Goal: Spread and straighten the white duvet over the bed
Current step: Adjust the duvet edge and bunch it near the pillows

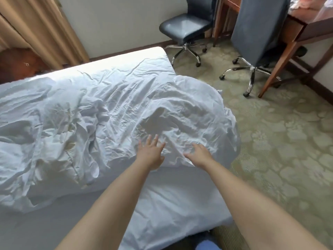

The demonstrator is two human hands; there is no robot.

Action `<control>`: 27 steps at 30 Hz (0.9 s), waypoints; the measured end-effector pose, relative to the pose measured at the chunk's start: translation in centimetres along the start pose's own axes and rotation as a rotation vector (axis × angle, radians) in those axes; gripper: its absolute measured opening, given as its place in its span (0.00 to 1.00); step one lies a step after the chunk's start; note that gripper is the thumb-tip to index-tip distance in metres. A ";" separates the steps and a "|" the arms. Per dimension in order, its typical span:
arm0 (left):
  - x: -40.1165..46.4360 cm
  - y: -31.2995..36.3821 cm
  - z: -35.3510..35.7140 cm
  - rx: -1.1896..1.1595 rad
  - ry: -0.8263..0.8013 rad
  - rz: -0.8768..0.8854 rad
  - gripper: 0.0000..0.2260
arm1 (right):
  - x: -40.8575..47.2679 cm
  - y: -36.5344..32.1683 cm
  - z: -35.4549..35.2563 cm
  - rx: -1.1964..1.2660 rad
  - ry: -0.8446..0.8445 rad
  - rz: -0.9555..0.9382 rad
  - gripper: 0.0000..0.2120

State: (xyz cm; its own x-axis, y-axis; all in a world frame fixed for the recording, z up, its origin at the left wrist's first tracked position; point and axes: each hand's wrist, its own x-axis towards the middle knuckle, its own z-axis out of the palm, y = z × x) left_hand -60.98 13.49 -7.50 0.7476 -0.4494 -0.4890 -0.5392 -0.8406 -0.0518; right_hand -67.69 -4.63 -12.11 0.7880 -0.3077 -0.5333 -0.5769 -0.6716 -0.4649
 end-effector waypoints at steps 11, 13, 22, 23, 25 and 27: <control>13.8 15.1 0.6 0.098 -0.089 0.104 0.30 | 11.9 14.1 -2.5 0.700 -0.010 0.497 0.39; 15.6 16.1 1.0 0.115 -0.090 0.100 0.31 | 13.7 15.2 -2.2 0.774 -0.026 0.596 0.41; 23.2 18.1 1.8 0.240 0.015 0.185 0.40 | 20.2 20.0 -0.7 1.374 -0.008 0.920 0.78; 23.9 18.2 2.1 0.257 0.019 0.195 0.41 | 20.9 20.4 -0.1 1.424 -0.005 0.947 0.83; 25.0 18.3 2.7 0.263 -0.001 0.196 0.42 | 22.2 21.5 1.2 1.499 0.012 0.967 0.87; 26.1 18.2 3.3 0.244 -0.035 0.187 0.43 | 22.7 21.8 1.2 1.535 0.033 0.972 0.88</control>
State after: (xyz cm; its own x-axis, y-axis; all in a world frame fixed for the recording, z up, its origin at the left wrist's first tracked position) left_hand -52.59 -12.55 -24.10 0.6154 -0.5748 -0.5393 -0.7462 -0.6452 -0.1638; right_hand -62.60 -25.42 -35.22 0.0797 -0.1923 -0.9781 -0.4322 0.8775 -0.2077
